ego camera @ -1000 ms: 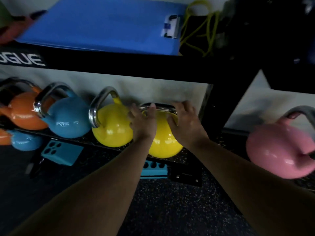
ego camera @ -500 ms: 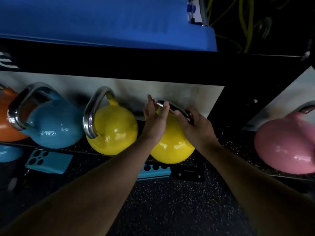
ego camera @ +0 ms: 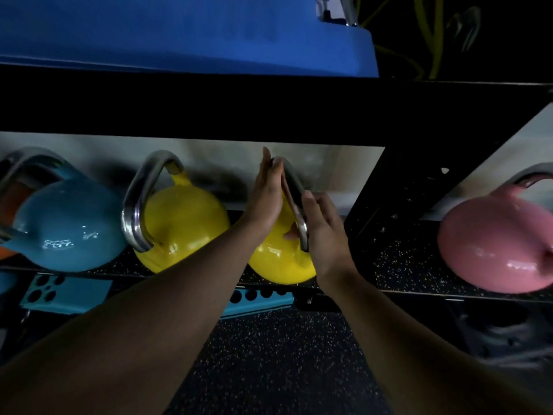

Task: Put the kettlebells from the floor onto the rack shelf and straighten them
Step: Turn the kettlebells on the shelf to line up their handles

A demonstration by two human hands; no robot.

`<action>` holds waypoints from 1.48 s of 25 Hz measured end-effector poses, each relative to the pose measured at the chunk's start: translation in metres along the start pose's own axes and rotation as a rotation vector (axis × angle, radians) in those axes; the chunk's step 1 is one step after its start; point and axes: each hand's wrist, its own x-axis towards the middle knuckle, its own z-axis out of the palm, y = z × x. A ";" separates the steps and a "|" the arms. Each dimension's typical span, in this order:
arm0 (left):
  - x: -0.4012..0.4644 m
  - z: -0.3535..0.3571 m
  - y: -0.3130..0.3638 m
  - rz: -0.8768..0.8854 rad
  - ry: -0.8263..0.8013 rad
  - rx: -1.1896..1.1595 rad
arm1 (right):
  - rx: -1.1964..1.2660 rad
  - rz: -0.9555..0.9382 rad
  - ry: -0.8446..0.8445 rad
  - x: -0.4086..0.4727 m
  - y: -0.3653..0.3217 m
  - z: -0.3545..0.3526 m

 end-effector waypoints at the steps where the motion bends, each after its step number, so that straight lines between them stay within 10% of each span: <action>1: 0.002 -0.001 0.002 -0.013 -0.001 -0.013 | 0.033 -0.005 0.032 -0.002 0.002 0.005; 26: 0.026 -0.013 0.002 -0.086 -0.114 -0.060 | -0.107 -0.058 -0.028 -0.003 0.011 0.033; 37: 0.012 -0.031 0.034 0.025 -0.034 0.516 | -0.508 -0.086 -0.047 0.004 -0.019 0.007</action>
